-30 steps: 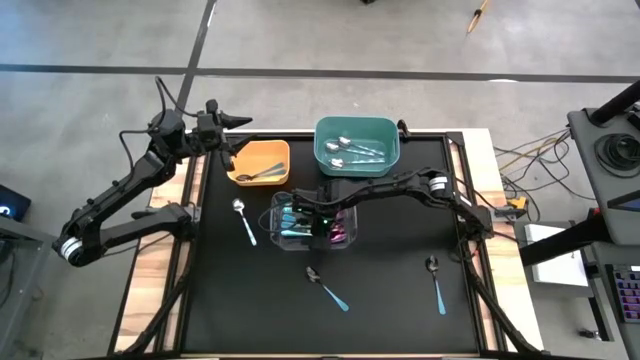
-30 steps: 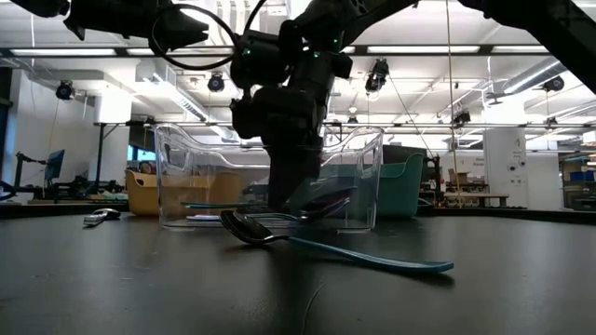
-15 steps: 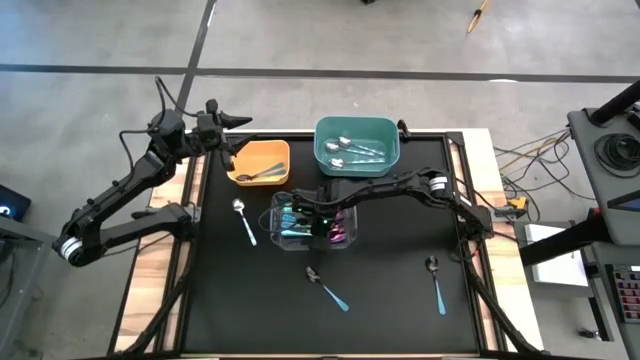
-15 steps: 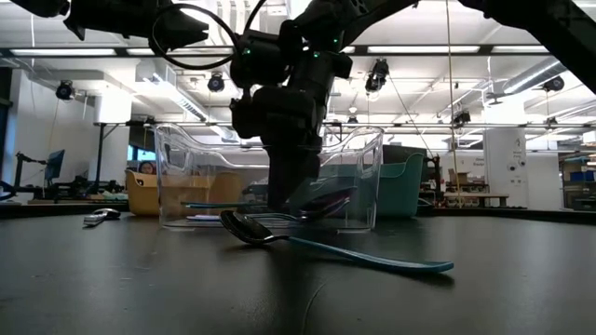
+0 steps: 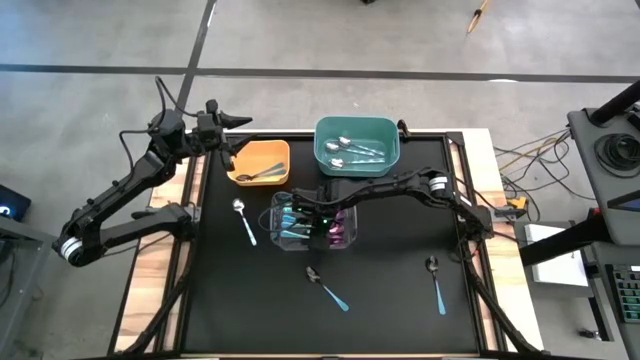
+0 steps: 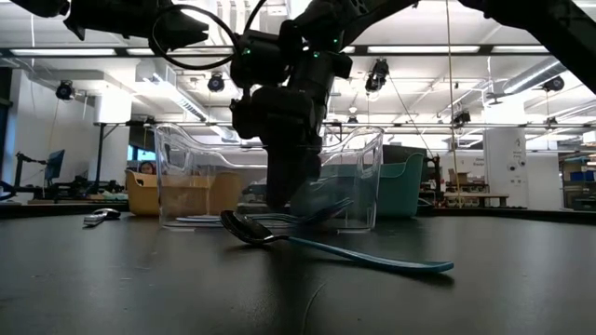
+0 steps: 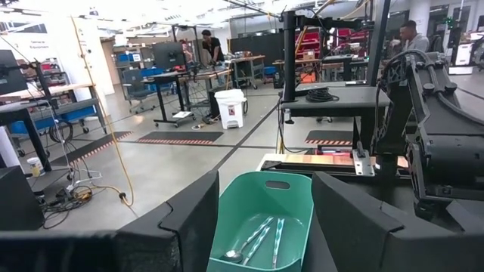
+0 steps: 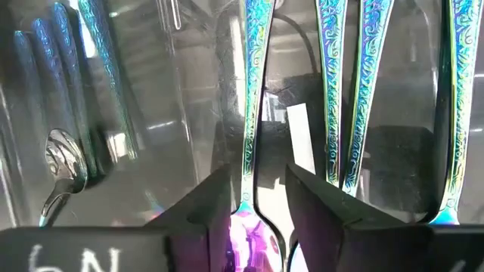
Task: Sort silverware by color (type)
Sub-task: Put the blue spoon into the yellow bin
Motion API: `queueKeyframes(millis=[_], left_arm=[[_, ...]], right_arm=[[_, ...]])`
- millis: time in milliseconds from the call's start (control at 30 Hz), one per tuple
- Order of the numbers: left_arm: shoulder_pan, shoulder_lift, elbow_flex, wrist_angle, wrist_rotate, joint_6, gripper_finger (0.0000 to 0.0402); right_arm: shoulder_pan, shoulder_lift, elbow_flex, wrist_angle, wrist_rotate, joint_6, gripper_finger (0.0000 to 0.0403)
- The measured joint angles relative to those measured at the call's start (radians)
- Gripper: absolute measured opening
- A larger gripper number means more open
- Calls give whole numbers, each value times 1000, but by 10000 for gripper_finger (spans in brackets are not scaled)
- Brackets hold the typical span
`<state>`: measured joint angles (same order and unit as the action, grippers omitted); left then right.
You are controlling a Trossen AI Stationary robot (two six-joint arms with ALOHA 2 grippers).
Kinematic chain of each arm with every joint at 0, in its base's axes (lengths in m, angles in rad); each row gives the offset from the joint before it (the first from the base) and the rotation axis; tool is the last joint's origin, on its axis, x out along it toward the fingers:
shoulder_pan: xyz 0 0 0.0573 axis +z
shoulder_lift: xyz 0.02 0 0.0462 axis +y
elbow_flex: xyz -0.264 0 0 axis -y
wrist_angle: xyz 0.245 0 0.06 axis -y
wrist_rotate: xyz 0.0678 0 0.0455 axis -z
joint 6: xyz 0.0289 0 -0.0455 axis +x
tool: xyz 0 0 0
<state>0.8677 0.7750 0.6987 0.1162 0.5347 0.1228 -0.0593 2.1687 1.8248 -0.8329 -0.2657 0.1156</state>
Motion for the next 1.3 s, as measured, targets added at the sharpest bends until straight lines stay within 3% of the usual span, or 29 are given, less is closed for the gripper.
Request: queueKeyframes(millis=[267, 833, 1167, 1300], left_arm=[[0, 0, 0, 1, 0, 0, 194], [0, 2, 0, 4, 0, 0, 194], [0, 3, 0, 4, 0, 0, 194], [0, 3, 0, 3, 0, 0, 194]], right_arm=[[0, -43, 0, 1, 0, 56, 123], [2, -136, 51, -25, 1, 249, 93], [17, -223, 51, -199, 8, 359, 95], [39, -244, 51, -238, 59, 372, 95]])
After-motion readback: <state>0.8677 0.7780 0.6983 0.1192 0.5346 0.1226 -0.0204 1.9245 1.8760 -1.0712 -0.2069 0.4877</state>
